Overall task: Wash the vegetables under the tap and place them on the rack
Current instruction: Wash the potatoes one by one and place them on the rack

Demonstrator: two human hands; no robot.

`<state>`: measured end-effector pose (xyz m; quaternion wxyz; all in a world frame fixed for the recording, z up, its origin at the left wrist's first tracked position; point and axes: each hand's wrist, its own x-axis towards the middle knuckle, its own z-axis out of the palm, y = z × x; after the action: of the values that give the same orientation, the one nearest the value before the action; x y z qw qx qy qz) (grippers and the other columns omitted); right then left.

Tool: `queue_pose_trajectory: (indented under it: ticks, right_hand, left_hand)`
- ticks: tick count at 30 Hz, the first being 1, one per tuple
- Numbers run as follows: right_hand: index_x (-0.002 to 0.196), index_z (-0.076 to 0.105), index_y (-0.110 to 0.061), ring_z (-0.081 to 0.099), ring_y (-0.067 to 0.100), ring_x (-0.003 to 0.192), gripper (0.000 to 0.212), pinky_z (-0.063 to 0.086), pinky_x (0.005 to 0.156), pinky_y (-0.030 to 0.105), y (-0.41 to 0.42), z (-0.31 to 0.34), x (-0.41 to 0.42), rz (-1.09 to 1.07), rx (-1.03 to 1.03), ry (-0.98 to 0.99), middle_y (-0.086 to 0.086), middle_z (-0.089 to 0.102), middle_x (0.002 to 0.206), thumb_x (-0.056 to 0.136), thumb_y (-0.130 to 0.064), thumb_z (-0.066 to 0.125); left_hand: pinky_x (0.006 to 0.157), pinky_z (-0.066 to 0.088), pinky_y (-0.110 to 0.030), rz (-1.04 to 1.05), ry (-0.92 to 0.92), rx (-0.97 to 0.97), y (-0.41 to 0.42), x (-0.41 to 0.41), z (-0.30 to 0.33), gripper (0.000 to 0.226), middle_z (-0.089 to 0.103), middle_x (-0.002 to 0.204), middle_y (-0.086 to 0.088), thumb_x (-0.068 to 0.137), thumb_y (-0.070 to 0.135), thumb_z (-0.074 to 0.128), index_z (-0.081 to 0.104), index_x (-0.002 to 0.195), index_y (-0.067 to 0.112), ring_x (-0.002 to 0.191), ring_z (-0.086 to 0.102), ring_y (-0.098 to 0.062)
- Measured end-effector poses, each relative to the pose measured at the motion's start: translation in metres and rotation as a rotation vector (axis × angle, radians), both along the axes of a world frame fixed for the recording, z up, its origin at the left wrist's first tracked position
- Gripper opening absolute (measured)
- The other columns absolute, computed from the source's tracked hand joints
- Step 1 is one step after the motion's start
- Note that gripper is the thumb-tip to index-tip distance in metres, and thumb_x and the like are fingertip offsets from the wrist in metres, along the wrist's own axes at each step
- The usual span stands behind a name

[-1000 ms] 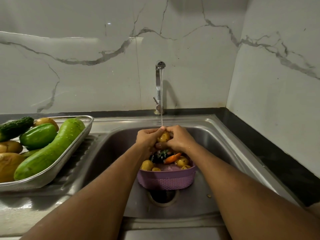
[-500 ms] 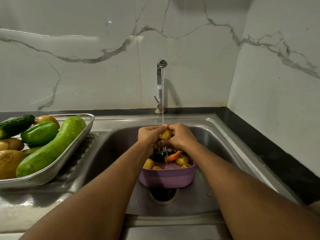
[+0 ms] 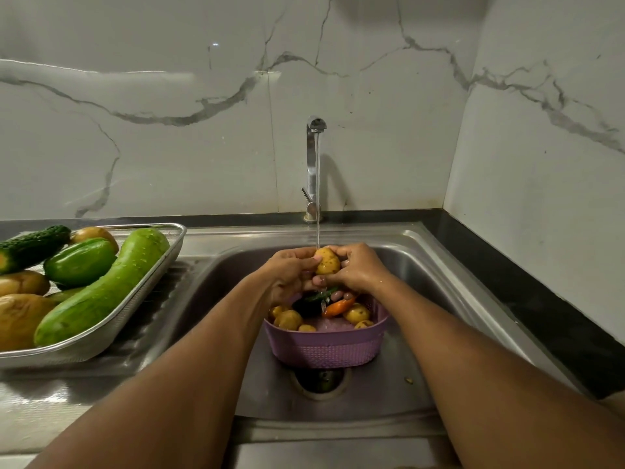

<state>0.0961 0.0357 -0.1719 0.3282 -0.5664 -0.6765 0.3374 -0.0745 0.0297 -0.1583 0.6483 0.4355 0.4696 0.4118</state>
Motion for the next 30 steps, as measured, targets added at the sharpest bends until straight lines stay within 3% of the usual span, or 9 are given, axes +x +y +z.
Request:
queue_pose_trajectory:
  ticks: [3,7,10,13,16,18,20,25,30]
  right_hand:
    - [0.128,0.069,-0.020,0.077,0.016,0.082,0.063,0.065,0.083,0.042,0.000,-0.001,0.001,-0.001,0.005,-0.003,-0.003,0.077,0.101,0.071,-0.027,0.095]
    - [0.113,0.073,-0.020,0.074,0.009,0.061,0.043,0.058,0.052,0.023,-0.001,0.003,-0.005,-0.082,0.043,-0.011,-0.002,0.077,0.086,0.076,-0.028,0.092]
    - [0.099,0.075,-0.027,0.073,0.010,0.067,0.031,0.064,0.067,0.034,0.003,0.002,-0.008,-0.140,0.146,-0.174,-0.006,0.075,0.082,0.075,-0.037,0.092]
    - [0.102,0.076,-0.028,0.067,0.008,0.078,0.034,0.061,0.080,0.035,0.005,0.000,-0.014,-0.142,0.215,-0.291,-0.009,0.073,0.086,0.075,-0.044,0.090]
    - [0.111,0.074,-0.030,0.066,0.009,0.081,0.038,0.058,0.079,0.034,0.001,0.004,-0.023,-0.110,0.253,-0.320,-0.008,0.072,0.090,0.077,-0.042,0.088]
    - [0.112,0.074,-0.030,0.070,0.009,0.075,0.040,0.060,0.075,0.033,-0.002,0.005,-0.021,-0.104,0.223,-0.284,-0.009,0.073,0.088,0.077,-0.042,0.089]
    - [0.117,0.071,-0.029,0.074,0.010,0.064,0.047,0.063,0.066,0.031,-0.004,0.004,-0.014,-0.086,0.140,-0.187,-0.008,0.075,0.085,0.075,-0.037,0.091]
    - [0.148,0.052,-0.022,0.075,0.012,0.061,0.086,0.059,0.054,0.024,-0.005,0.008,-0.006,-0.097,0.068,-0.042,0.002,0.076,0.101,0.073,-0.028,0.093]
    - [0.127,0.065,-0.024,0.074,0.009,0.060,0.058,0.059,0.055,0.022,-0.007,0.007,-0.007,-0.081,0.068,-0.015,-0.003,0.074,0.090,0.075,-0.028,0.092]
  left_hand:
    - [0.060,0.062,-0.029,0.014,0.000,-0.009,0.001,0.003,-0.002,0.029,0.074,0.113,-0.019,0.103,0.004,0.056,0.065,0.130,0.002,0.085,0.075,-0.024]
    - [0.060,0.064,-0.036,0.221,0.007,0.006,0.004,0.019,-0.004,0.022,0.078,0.095,-0.016,0.096,0.012,0.071,0.072,0.116,0.005,0.066,0.073,-0.021]
    - [0.066,0.066,-0.040,0.339,0.051,0.021,0.005,0.029,-0.012,0.018,0.078,0.086,-0.012,0.093,0.022,0.075,0.075,0.105,0.009,0.068,0.076,-0.022]
    - [0.071,0.066,-0.044,0.409,0.023,-0.020,0.006,0.029,-0.016,0.028,0.078,0.088,-0.011,0.086,0.033,0.082,0.075,0.101,0.011,0.077,0.078,-0.026]
    - [0.054,0.063,-0.033,0.472,0.010,-0.044,0.005,0.025,-0.010,0.038,0.077,0.085,-0.008,0.077,0.045,0.087,0.073,0.094,0.014,0.073,0.076,-0.023]
    - [0.046,0.059,-0.030,0.444,0.026,-0.041,0.003,0.022,-0.008,0.031,0.076,0.083,-0.007,0.083,0.041,0.083,0.073,0.095,0.014,0.071,0.073,-0.019]
    - [0.052,0.061,-0.032,0.362,0.043,-0.063,0.005,0.019,-0.008,0.024,0.077,0.086,-0.012,0.091,0.033,0.078,0.075,0.102,0.012,0.072,0.072,-0.022]
    - [0.060,0.062,-0.030,0.140,-0.063,-0.066,0.007,0.006,-0.003,0.025,0.073,0.115,-0.019,0.105,0.014,0.055,0.069,0.125,0.012,0.072,0.070,-0.021]
    - [0.058,0.063,-0.031,0.131,-0.046,-0.007,0.006,0.007,-0.006,0.025,0.076,0.106,-0.019,0.100,0.009,0.062,0.071,0.123,0.006,0.074,0.073,-0.022]
